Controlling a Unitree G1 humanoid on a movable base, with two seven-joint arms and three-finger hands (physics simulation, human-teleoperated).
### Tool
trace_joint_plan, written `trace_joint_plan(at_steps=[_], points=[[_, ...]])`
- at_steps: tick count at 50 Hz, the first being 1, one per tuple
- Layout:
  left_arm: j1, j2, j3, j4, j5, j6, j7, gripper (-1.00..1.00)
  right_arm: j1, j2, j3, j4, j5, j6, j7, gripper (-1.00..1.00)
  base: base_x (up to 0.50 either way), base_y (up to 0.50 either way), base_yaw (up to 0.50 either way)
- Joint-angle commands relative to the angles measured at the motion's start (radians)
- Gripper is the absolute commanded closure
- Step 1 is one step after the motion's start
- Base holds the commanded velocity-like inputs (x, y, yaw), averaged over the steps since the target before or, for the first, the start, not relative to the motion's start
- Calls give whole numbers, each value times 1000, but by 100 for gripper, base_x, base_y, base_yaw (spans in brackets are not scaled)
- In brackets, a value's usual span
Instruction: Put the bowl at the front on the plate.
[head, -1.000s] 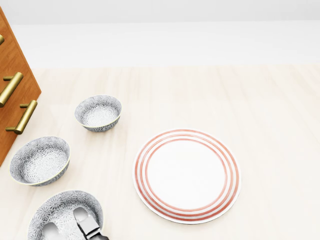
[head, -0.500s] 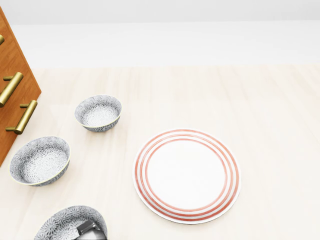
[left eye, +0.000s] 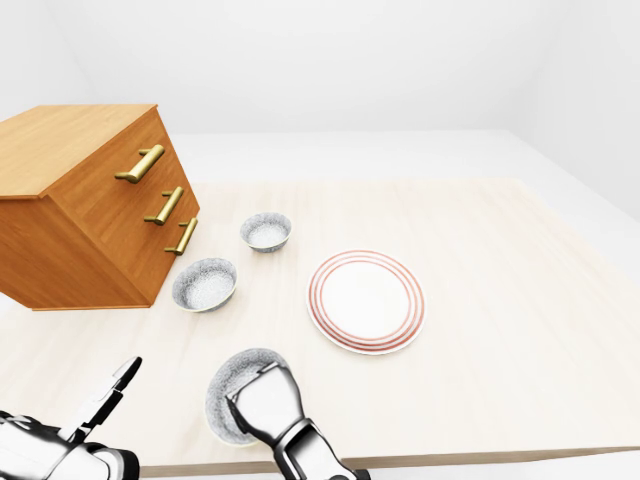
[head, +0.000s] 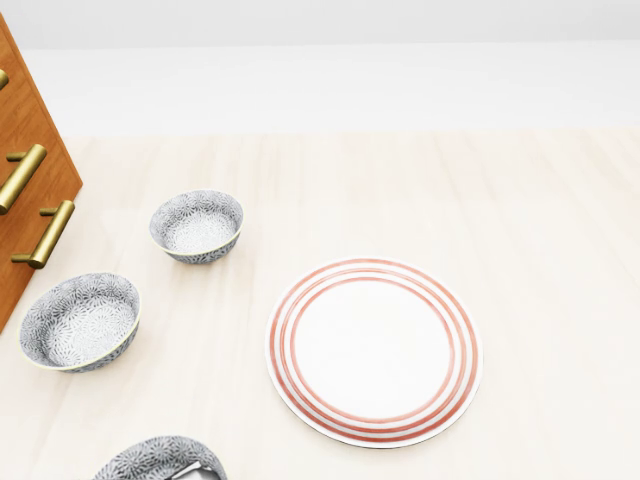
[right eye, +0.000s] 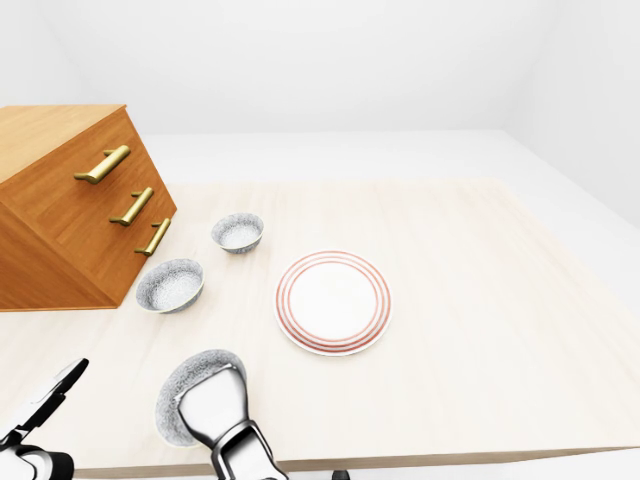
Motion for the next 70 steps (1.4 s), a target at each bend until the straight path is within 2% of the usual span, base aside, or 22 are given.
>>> trace_joint_plan(at_steps=[1, 4, 9, 19, 39, 47, 59, 70], points=[[0, -6, 2, -11, -26, 0, 2, -100, 42, -74, 46, -69, 44, 0, 19, 100, 0, 0, 0], [8, -10, 3, -24, -27, 0, -2, -100, 50, -75, 44, -85, 105, 0, -33, 100, 0, 0, 0], [7, -9, 4, -30, -22, 0, 1, -100, 62, -98, 67, -153, 140, 0, -48, 100, 0, 0, 0], [5, -10, 4, -21, -18, 0, 0, -100, 73, -142, 100, -251, 139, 0, -20, 100, 0, 0, 0], [10, -13, 6, -21, -27, 0, -9, -100, 102, -184, 125, -416, -35, 0, 95, 100, 0, 0, 0], [10, -16, 8, -23, -26, 0, -11, -100, 107, -188, 112, -441, -34, 0, 95, 100, 0, 0, 0], [5, -11, 2, -1, -24, 0, -5, -100, 110, -196, 90, -520, -96, 0, 147, 100, 0, 0, 0], [8, -14, 4, -12, -24, 0, -10, -100, 111, -195, 63, -605, -199, 0, 248, 100, 0, 0, 0]])
